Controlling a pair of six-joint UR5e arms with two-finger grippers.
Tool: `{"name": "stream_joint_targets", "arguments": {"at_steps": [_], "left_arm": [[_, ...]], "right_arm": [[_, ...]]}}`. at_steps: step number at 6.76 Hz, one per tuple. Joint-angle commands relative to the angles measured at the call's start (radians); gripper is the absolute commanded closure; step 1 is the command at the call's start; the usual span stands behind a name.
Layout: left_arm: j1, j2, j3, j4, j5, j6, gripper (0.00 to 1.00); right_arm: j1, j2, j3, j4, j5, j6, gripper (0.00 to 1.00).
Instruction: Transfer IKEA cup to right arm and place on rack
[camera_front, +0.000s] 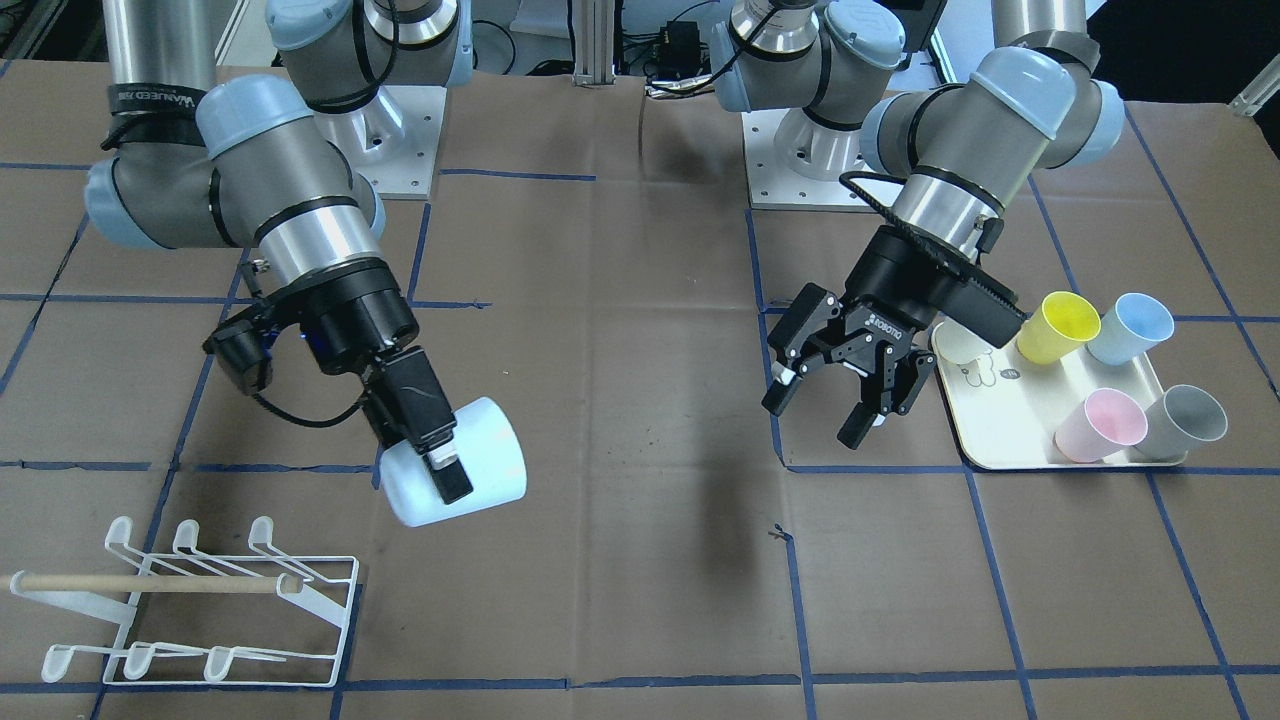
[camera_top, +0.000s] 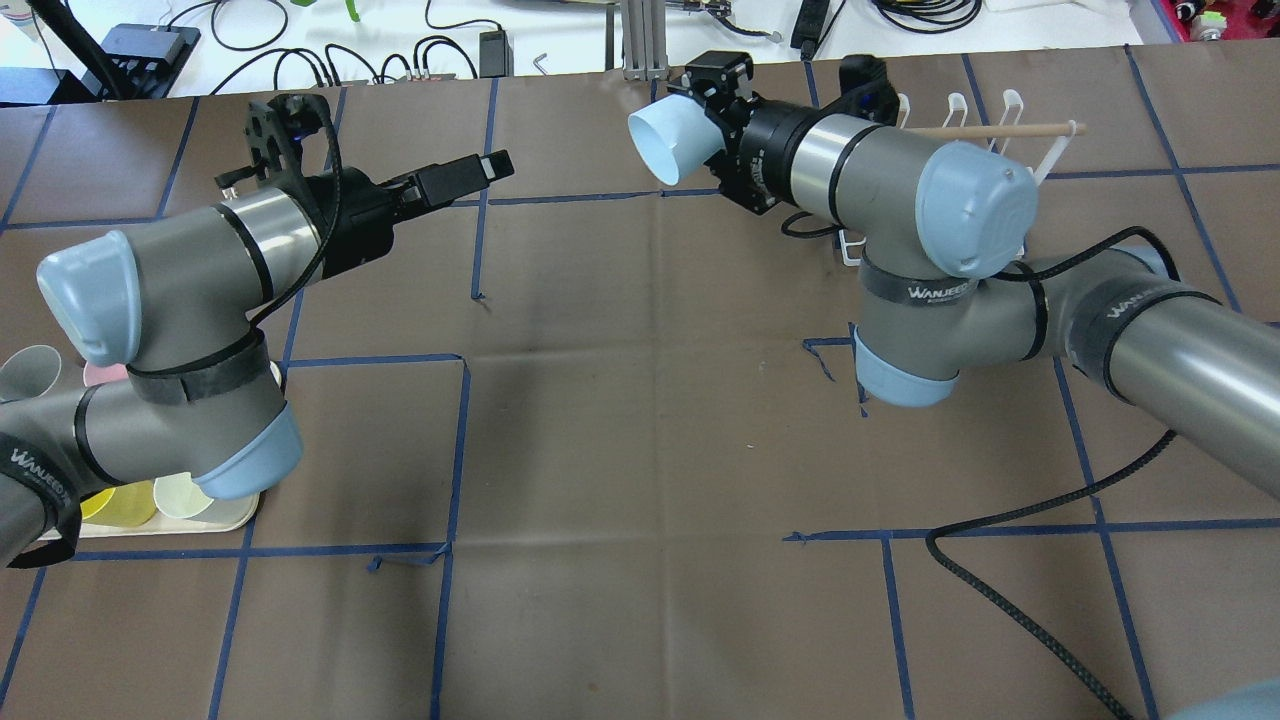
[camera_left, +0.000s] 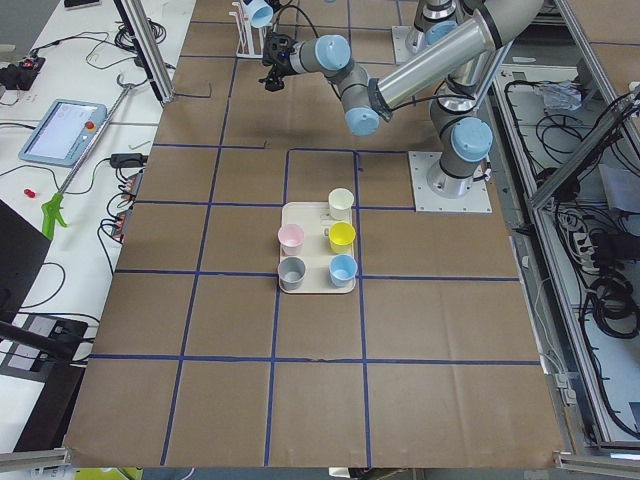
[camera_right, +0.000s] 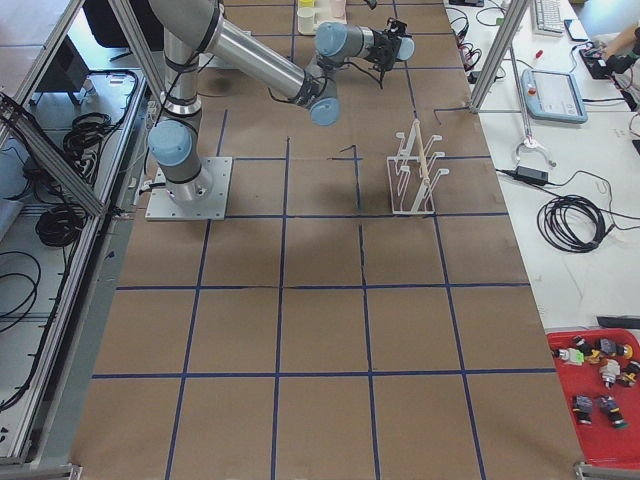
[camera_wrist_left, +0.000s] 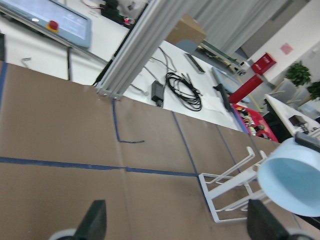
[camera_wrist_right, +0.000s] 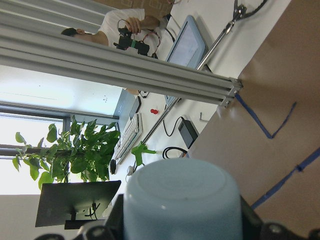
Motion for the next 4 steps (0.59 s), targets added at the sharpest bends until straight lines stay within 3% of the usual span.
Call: {"name": "stream_joint_targets", "arguments": {"at_steps": [1,4], "left_arm": [[-0.077,-0.009,0.225,-0.456,0.288,0.007,0.02],[-0.09,0.009,0.546,-1.192,0.471,0.112,0.01]], "right_arm": [[-0.06,0.046,-0.062,-0.004,-0.129,-0.319,0.82],[-0.146,0.078,-0.08,-0.04,-0.257,-0.767,0.82]]}}
